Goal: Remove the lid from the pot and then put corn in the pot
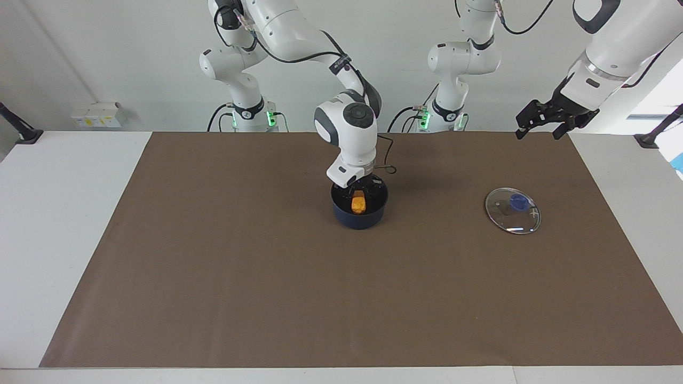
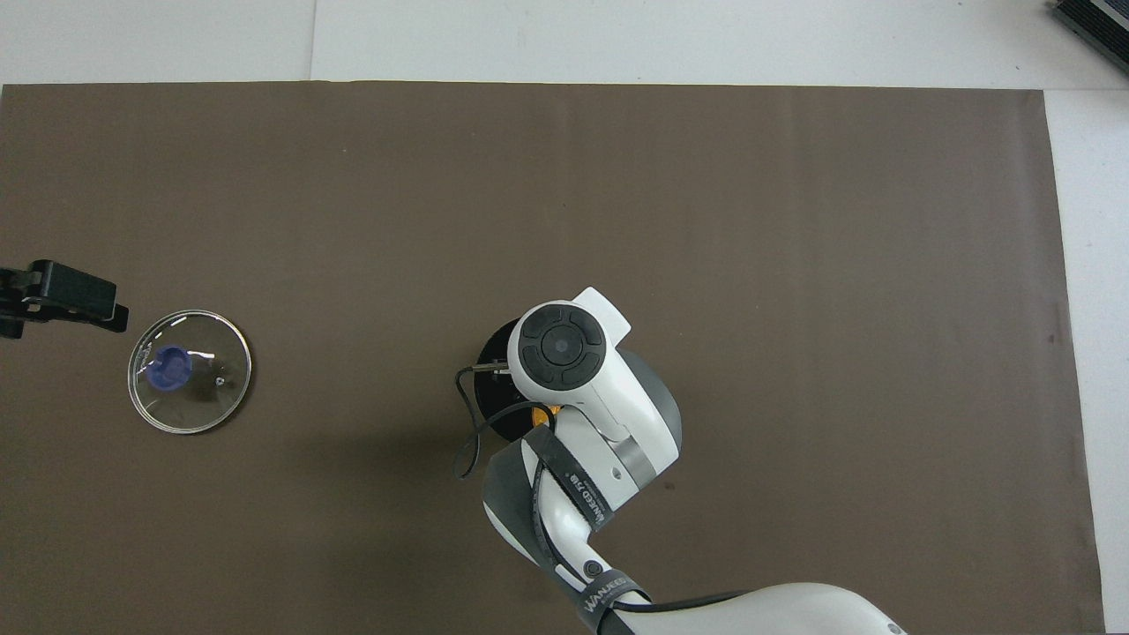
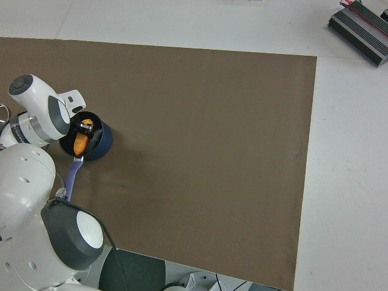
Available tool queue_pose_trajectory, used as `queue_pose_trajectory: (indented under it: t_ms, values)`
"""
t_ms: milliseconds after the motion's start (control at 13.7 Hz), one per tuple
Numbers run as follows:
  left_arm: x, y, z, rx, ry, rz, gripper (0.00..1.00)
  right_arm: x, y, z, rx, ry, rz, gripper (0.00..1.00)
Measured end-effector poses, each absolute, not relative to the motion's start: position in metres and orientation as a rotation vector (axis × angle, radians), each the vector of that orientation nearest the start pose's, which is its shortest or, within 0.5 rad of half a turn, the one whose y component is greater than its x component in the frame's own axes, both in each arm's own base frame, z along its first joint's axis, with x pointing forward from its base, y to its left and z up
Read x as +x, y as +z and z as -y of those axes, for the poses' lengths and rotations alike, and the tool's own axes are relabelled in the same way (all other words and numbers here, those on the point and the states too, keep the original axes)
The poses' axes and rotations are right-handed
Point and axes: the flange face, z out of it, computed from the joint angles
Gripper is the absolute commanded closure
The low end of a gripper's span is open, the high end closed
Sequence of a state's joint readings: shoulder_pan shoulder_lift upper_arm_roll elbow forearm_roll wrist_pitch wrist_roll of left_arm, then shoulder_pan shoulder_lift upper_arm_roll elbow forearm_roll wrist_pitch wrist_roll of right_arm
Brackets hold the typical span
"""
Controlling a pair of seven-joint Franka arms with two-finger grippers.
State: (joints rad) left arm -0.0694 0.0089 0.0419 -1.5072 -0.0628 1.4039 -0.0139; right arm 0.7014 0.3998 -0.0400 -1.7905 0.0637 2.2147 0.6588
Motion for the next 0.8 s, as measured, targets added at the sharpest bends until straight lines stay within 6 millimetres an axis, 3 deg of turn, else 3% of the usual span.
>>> queue_pose_trajectory:
  t_ms: [219, 291, 364, 437, 802]
  values:
    - [0.537, 0.634, 0.021, -3.186, 0.185, -0.062, 0.0, 0.512, 0.329, -0.399, -3.1, 0.006, -0.055, 0.73]
    - [0.535, 0.634, 0.021, -3.186, 0.187, -0.065, 0.0, 0.513, 0.33, -0.398, -3.098, 0.003, -0.059, 0.49]
    - [0.534, 0.633, 0.021, -3.186, 0.188, -0.066, 0.0, 0.514, 0.331, -0.398, -3.094, -0.001, -0.063, 0.05]
    - [0.532, 0.632, 0.02, -3.186, 0.187, -0.067, 0.0, 0.515, 0.334, -0.399, -3.085, -0.003, -0.069, 0.0]
    - [0.529, 0.632, 0.02, -3.186, 0.185, -0.068, 0.0, 0.516, 0.349, -0.41, -3.054, -0.026, -0.064, 0.0]
